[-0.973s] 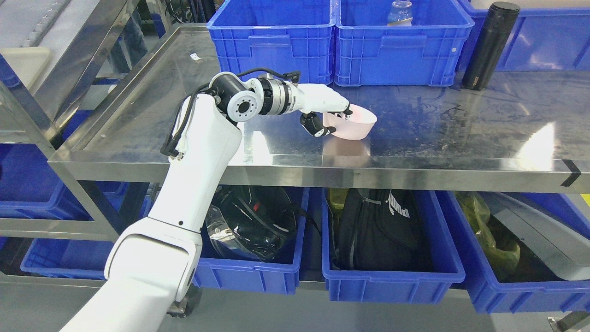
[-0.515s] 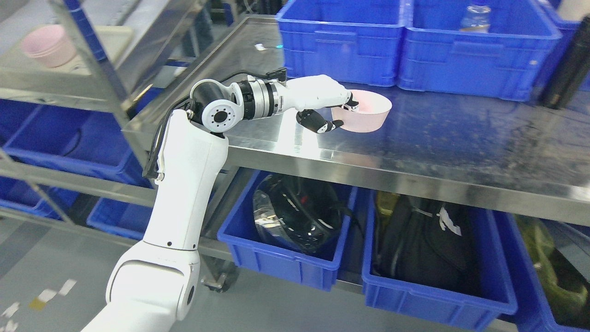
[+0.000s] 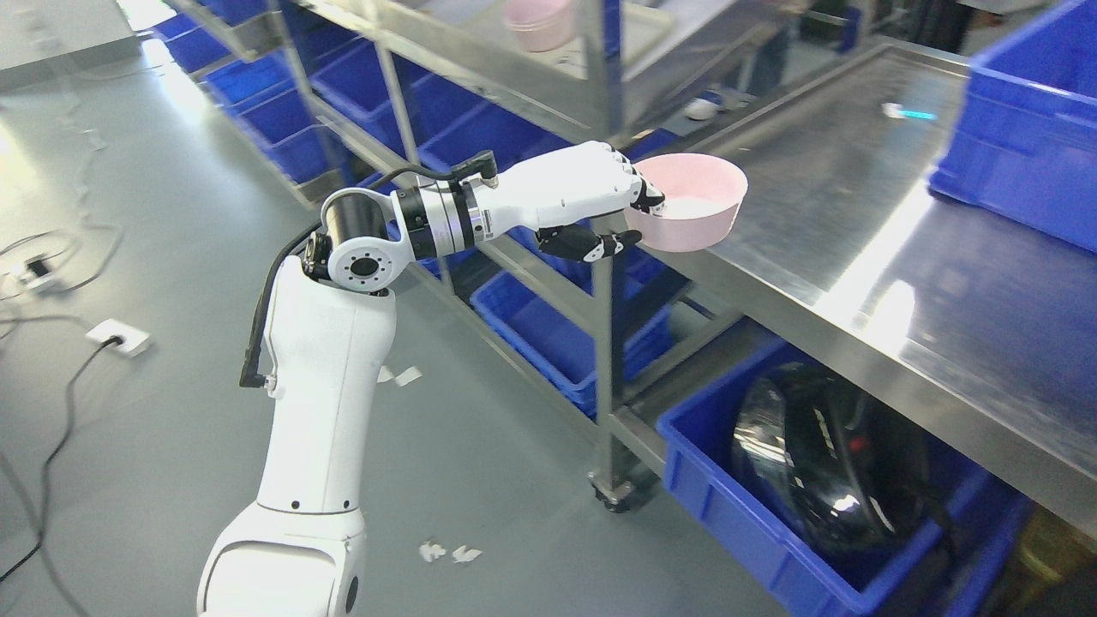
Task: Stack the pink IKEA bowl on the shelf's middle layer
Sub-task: 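Hold the pink bowl in the left hand while the robot turns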
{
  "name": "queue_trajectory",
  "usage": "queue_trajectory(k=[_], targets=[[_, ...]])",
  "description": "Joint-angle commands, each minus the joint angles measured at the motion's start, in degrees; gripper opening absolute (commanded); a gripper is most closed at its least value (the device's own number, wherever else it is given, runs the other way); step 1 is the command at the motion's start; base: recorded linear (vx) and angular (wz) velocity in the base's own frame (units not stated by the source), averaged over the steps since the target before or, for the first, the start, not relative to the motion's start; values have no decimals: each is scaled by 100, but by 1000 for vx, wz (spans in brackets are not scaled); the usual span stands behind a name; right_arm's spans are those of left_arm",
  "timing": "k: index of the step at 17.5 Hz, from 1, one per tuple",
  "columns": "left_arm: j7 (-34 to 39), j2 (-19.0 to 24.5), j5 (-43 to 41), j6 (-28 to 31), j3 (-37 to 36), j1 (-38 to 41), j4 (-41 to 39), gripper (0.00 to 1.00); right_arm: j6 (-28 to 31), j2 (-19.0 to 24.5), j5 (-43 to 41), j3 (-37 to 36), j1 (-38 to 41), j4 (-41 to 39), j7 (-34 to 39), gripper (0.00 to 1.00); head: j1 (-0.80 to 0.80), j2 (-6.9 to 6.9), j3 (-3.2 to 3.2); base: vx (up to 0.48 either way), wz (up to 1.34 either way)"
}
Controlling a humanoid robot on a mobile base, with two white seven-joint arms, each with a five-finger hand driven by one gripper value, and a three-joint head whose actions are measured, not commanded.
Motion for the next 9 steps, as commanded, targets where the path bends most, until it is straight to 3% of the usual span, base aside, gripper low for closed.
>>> queue_trajectory(k=[1, 9], targets=[[110, 99, 549, -15, -59, 511, -574, 1, -4, -100, 0, 0, 28, -100, 4, 100, 0, 0, 0, 132, 1191], [198, 99, 771, -15, -297, 765, -970, 2, -4, -100, 0, 0, 20, -100, 4, 100, 0, 1, 0, 154, 1062]])
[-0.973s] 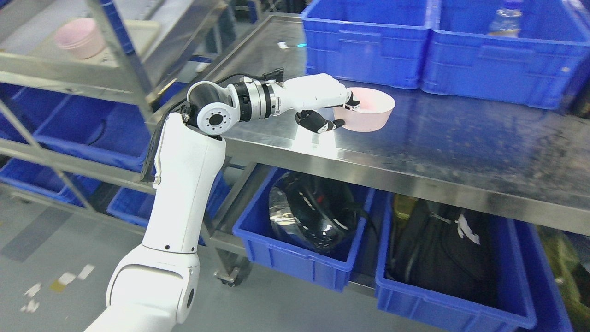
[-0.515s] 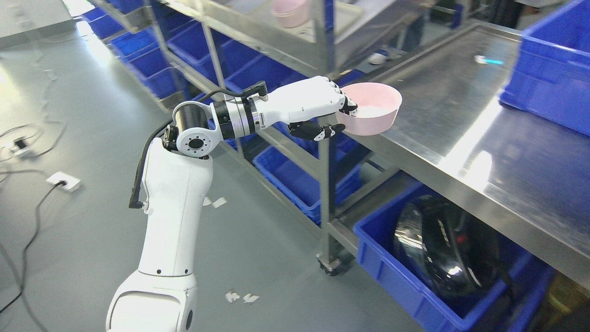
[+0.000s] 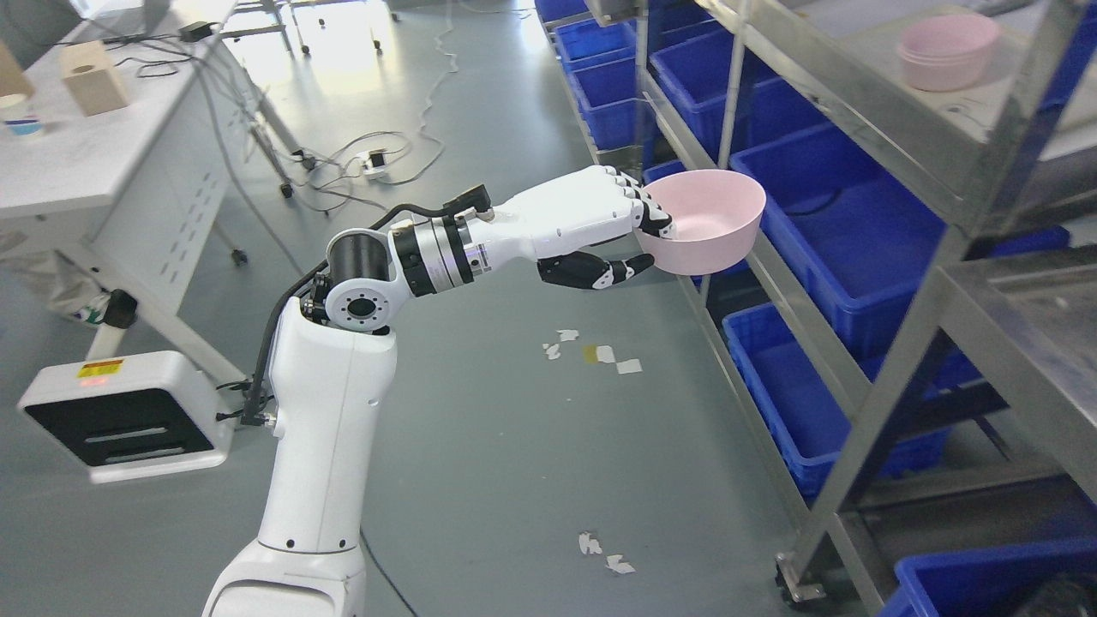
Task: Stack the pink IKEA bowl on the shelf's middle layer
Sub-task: 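Hold the pink bowl in the left hand while the robot turns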
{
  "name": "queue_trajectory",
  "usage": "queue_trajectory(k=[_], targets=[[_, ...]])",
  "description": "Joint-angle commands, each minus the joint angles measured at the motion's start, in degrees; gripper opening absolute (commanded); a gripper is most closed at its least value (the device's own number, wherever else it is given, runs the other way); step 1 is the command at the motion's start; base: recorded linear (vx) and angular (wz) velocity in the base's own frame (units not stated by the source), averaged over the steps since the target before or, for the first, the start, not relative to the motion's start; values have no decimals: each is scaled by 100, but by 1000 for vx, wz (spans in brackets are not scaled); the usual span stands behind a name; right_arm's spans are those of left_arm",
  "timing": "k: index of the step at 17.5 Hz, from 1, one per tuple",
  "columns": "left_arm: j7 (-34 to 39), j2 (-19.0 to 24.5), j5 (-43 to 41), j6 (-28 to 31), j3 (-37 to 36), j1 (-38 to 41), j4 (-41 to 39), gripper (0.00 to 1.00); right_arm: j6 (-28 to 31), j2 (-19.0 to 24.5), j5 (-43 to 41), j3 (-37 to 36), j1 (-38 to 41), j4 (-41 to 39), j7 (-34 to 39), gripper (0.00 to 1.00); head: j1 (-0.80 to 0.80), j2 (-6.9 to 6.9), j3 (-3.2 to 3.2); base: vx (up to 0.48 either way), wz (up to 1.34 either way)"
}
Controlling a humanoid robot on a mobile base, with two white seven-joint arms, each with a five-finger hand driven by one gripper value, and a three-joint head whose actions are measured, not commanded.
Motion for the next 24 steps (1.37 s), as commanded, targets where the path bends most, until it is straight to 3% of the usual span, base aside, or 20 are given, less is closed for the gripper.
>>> queue_trajectory(k=[1, 6, 24], targets=[[11, 100, 194, -4, -199, 356, -570, 2, -3, -100, 0, 0, 19, -100, 4, 100, 0, 0, 0, 144, 813], [-24, 100, 185, -4, -146, 769, -738, 2, -3, -100, 0, 0, 19, -100, 4, 100, 0, 1, 0, 226, 524], [-42, 100, 185, -4, 56, 769, -738, 3, -3, -100, 0, 0, 28, -100, 4, 100, 0, 1, 0, 374, 33]])
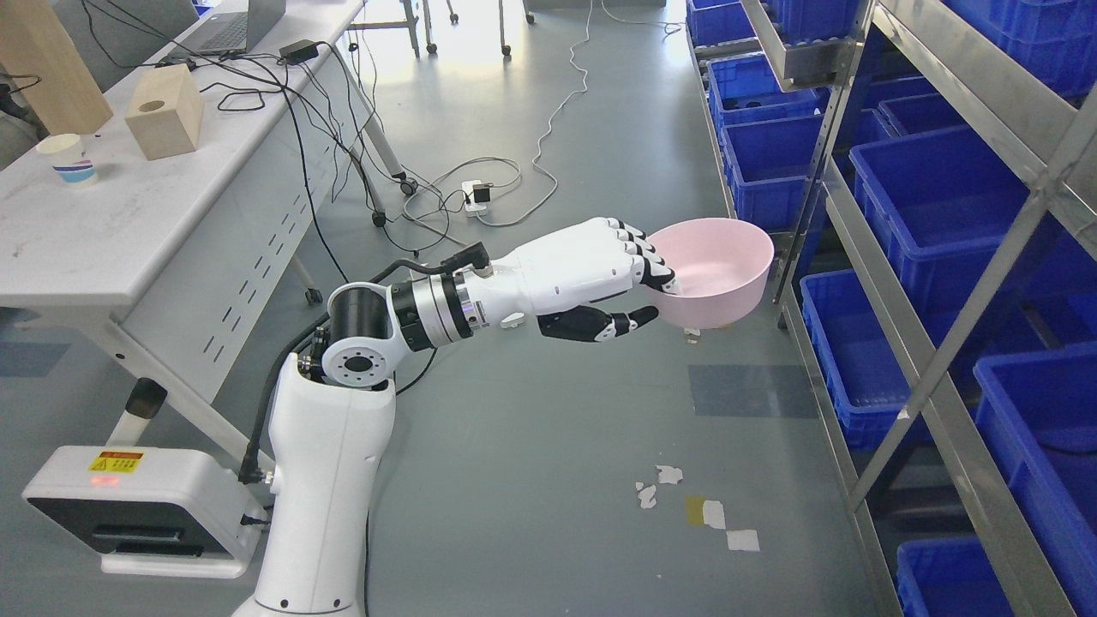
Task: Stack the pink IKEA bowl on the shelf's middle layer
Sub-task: 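Hold the pink bowl in the left hand while the robot turns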
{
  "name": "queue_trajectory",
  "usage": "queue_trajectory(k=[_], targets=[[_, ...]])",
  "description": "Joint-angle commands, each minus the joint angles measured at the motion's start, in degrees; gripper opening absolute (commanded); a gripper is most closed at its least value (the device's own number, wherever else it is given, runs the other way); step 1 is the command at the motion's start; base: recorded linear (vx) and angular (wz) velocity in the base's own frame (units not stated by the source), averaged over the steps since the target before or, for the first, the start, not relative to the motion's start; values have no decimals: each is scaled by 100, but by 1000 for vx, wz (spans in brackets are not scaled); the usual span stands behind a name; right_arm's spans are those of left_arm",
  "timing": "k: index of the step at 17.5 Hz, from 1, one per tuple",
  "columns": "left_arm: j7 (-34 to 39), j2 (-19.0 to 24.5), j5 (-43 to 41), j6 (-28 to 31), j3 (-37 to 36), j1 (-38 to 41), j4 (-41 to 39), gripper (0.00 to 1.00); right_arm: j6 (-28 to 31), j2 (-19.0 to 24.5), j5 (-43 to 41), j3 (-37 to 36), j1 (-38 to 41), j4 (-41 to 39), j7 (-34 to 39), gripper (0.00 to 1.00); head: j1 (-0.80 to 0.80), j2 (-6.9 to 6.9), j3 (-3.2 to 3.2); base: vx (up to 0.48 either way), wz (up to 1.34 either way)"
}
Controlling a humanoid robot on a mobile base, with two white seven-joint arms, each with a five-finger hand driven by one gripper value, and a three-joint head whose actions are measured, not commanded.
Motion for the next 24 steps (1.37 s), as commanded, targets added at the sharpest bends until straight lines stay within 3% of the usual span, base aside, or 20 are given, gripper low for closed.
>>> queue_trajectory(k=[1, 12, 24], targets=[[7, 100, 1, -3, 66, 9, -67, 3, -4, -100, 0, 0, 27, -100, 4, 100, 0, 0, 0, 390, 6], [42, 100, 1, -3, 66, 9, -67, 4, -4, -100, 0, 0, 18, -100, 4, 100, 0, 0, 0, 385, 77], [51, 100, 1, -3, -277, -193, -59, 4, -4, -100, 0, 0, 27, -100, 4, 100, 0, 0, 0, 194, -3]])
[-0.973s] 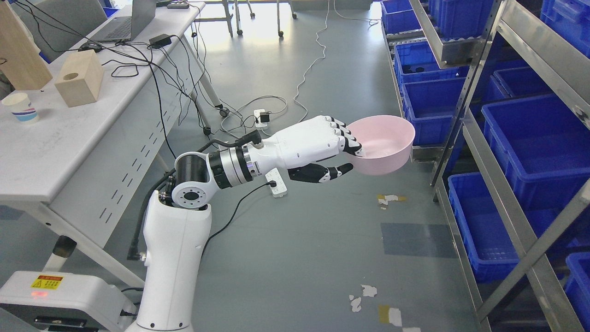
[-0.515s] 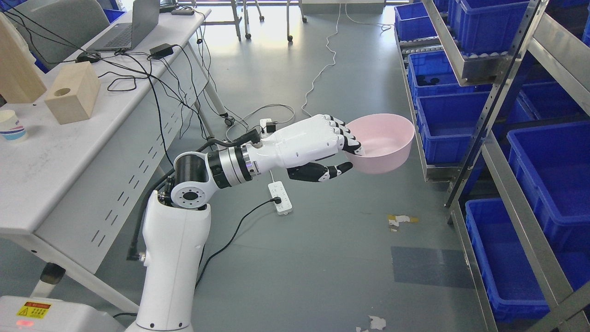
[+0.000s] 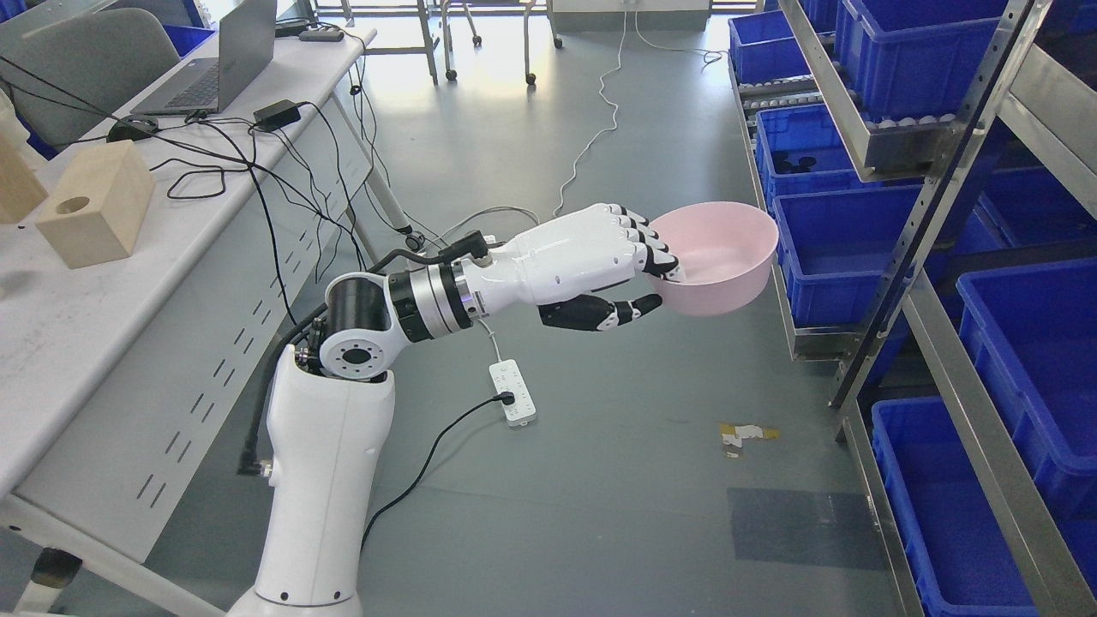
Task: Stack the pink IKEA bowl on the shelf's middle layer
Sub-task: 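Hold the pink bowl in the left hand while the robot turns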
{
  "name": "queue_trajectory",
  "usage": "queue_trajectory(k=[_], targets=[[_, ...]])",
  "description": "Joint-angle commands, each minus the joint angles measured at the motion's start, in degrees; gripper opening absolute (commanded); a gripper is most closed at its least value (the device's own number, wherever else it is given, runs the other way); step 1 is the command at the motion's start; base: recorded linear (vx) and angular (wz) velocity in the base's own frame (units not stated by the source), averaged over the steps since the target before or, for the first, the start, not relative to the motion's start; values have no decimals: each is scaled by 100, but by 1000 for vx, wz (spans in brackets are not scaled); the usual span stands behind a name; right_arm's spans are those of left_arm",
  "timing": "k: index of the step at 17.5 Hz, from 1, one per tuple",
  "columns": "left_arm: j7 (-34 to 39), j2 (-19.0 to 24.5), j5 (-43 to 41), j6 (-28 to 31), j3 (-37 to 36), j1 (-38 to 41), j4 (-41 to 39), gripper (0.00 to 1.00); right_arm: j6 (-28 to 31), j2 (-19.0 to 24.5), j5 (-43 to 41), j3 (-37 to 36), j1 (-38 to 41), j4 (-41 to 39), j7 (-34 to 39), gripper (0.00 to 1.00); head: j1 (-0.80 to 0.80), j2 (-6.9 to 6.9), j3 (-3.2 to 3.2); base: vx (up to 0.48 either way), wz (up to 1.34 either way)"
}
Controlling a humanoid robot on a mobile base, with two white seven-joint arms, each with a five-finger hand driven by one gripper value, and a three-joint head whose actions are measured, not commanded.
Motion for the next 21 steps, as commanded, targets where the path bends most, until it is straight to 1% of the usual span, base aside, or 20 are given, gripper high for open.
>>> queue_trajectory(k=[1, 6, 11, 16, 20, 21], targets=[[-7, 100, 0, -3, -223, -57, 1, 4, -3, -100, 0, 0, 25, -100, 3, 100, 0, 0, 0, 138, -76], [37, 100, 9, -3, -468, -101, 1, 4, -3, -100, 0, 0, 16, -100, 3, 100, 0, 0, 0, 136, -55], [37, 100, 9, -3, -548, -101, 1, 4, -3, -100, 0, 0, 16, -100, 3, 100, 0, 0, 0, 107, -243], [37, 100, 17, -3, -557, -101, 1, 4, -3, -100, 0, 0, 25, -100, 3, 100, 0, 0, 0, 51, -680], [160, 100, 167, -3, -662, -118, 1, 4, -3, -100, 0, 0, 16, -100, 3, 100, 0, 0, 0, 11, -1138], [212, 100, 271, -3, -610, -380, -7, 4, -3, -100, 0, 0, 16, -100, 3, 100, 0, 0, 0, -16, -1411]])
